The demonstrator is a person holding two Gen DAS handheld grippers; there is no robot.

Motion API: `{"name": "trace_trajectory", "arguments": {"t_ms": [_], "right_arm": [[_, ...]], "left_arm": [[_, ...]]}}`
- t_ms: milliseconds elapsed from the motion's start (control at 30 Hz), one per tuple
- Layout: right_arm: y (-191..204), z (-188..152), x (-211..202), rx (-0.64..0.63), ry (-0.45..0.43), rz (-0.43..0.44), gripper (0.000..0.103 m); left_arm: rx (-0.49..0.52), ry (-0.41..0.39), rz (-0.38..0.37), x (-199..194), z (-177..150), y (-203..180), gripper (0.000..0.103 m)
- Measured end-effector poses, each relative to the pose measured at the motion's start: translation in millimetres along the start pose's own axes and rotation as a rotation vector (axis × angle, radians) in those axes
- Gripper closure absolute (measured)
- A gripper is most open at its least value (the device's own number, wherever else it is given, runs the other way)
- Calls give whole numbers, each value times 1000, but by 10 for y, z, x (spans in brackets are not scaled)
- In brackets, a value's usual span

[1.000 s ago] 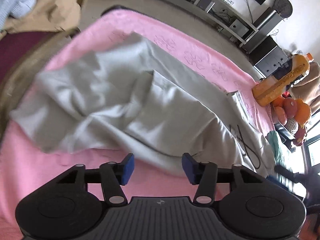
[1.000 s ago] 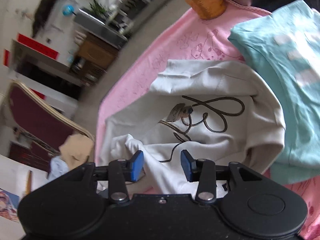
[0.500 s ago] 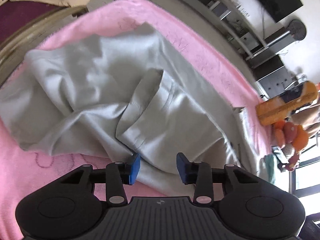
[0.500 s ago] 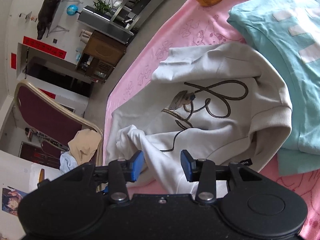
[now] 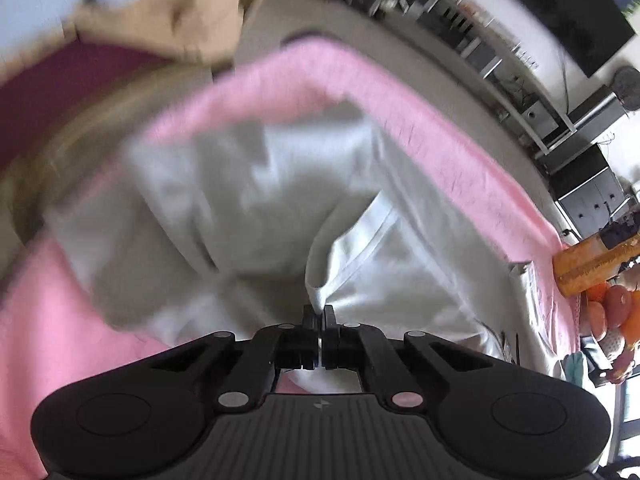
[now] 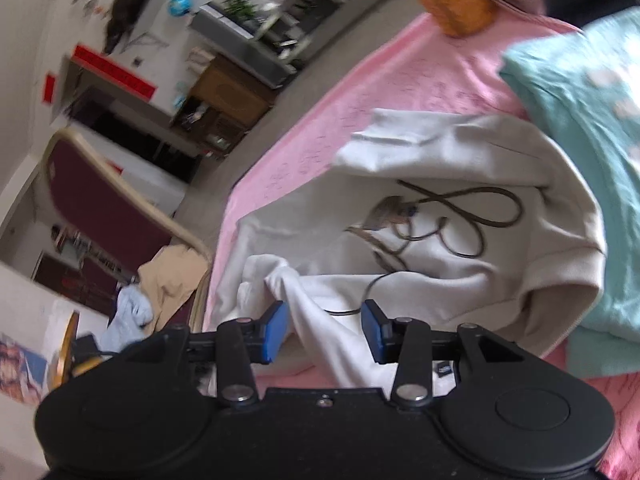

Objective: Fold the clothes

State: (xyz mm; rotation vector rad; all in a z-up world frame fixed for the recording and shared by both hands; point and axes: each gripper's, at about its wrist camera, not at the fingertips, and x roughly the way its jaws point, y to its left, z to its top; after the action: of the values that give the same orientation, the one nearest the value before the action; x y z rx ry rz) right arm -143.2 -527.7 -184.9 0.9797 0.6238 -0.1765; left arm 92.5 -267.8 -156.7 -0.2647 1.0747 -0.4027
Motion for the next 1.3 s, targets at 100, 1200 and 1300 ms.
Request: {"name": "trace_trajectory", "arguments": {"t_ms": [100, 1200, 1300], "right_arm": [[96, -42, 23, -52, 19, 19, 63], [1314, -1364, 573, -1082, 48, -263, 32], [1240, -1281, 560, -1019, 97, -242, 28]], "left_arm": [[17, -52, -40, -463, 117, 36, 103], [85, -100, -47, -923, 297, -88, 102], [143, -91, 142, -572, 297, 128, 99]]}}
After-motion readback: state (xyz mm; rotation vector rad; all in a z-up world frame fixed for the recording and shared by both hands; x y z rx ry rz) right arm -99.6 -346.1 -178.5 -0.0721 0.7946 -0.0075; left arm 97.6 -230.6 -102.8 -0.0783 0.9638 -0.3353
